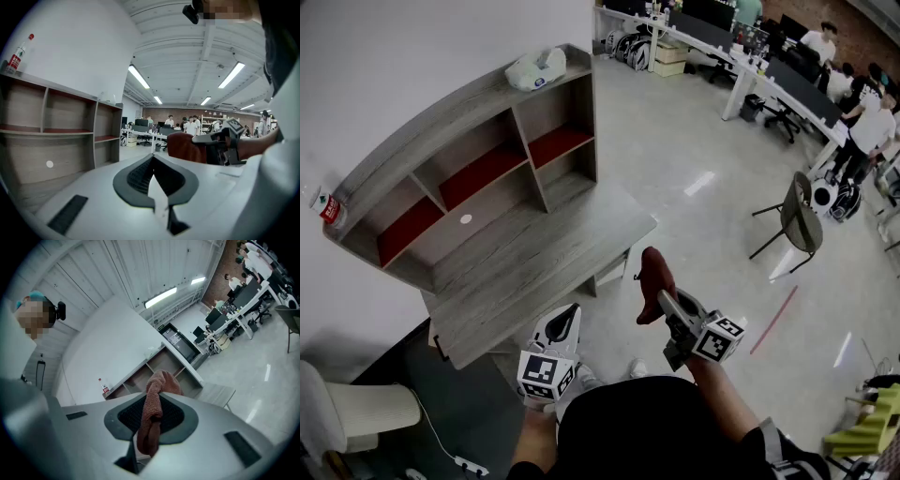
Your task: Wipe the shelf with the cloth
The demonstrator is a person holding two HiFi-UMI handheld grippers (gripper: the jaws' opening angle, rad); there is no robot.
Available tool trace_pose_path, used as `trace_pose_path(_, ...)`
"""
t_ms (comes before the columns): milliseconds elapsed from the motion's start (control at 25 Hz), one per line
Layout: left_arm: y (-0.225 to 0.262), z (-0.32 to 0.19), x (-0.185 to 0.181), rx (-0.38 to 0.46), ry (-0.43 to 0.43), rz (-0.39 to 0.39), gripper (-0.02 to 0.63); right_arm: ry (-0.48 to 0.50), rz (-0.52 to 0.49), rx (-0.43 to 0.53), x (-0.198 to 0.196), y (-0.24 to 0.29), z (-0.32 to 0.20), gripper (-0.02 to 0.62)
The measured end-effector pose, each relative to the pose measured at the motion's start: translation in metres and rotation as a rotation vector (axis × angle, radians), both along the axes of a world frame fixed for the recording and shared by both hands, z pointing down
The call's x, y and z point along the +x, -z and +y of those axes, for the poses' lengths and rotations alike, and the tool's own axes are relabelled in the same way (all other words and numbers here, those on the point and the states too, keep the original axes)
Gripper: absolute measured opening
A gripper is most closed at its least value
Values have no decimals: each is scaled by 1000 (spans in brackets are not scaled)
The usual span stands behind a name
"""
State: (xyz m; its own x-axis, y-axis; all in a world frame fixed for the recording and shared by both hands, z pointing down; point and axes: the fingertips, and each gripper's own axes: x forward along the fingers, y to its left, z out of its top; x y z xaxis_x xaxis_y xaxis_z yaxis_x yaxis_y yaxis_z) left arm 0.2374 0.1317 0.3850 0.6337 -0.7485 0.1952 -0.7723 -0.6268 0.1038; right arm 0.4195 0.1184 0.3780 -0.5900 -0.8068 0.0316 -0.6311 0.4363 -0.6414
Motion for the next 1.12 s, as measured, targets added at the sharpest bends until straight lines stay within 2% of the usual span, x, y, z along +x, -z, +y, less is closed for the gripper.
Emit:
trace_pose_path(160,2,-7,-17,10,2,5,6,-17,61,31,-12,5,-8,52)
trace_pose_path(360,-1,-17,-52,3,25,21,6,-19,89,37,-38,4,-23,52)
trace_pose_path(720,-14,-30,-144,-18,85,41,6,24,230,88,-130,-1,-45,52)
trace_pose_path(1120,-28,-55,-231,-33,245,33,6,136,298,114,-212,-14,-105,52)
